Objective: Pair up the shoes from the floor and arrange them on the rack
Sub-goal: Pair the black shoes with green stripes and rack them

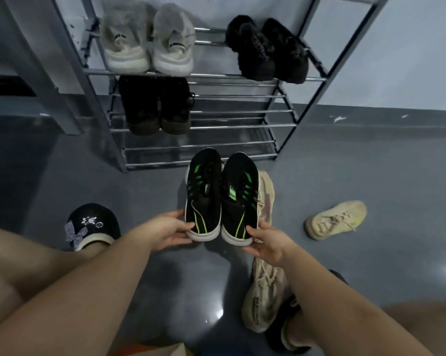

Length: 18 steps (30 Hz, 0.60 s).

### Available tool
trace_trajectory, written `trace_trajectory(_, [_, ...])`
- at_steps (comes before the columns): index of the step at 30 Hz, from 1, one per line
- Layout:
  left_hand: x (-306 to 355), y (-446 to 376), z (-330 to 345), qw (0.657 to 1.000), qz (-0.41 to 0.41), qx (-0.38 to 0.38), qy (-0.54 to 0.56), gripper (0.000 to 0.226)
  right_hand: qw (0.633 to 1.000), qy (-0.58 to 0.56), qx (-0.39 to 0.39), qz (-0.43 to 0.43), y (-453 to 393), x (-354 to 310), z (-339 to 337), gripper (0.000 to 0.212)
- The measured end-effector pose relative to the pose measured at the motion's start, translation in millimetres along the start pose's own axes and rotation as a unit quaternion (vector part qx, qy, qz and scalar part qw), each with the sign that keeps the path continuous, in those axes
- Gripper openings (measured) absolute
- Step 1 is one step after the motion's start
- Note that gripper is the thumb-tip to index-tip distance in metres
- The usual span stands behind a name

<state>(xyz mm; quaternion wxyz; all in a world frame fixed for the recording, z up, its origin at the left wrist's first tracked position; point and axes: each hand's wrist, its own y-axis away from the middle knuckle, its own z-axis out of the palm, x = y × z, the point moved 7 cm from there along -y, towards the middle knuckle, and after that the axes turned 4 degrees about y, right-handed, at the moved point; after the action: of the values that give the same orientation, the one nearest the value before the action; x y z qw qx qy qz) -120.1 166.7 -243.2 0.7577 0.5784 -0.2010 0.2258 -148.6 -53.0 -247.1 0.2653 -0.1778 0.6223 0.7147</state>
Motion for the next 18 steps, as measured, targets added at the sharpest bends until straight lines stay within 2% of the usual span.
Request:
trace_trajectory(9, [26.9, 3.5, 53.1, 0.998, 0.043, -0.043, 0.014, 0.043, 0.998, -0.046, 0.008, -0.041, 28.1, -38.6, -40.2, 0.034])
trace_trajectory(14, [49.1, -0.1, 72.6, 0.998, 0.038, -0.042, 0.006, 0.035, 0.999, -0.006, 0.006, -0.051, 29.1, -81.3, -52.9, 0.021])
trace_trajectory(18, [57.3, -4.7, 92.3, 0.998, 0.031, -0.042, -0.027, 0.034, 0.997, 0.051, 0.009, -0.052, 30.0, -118.0, -74.6, 0.028])
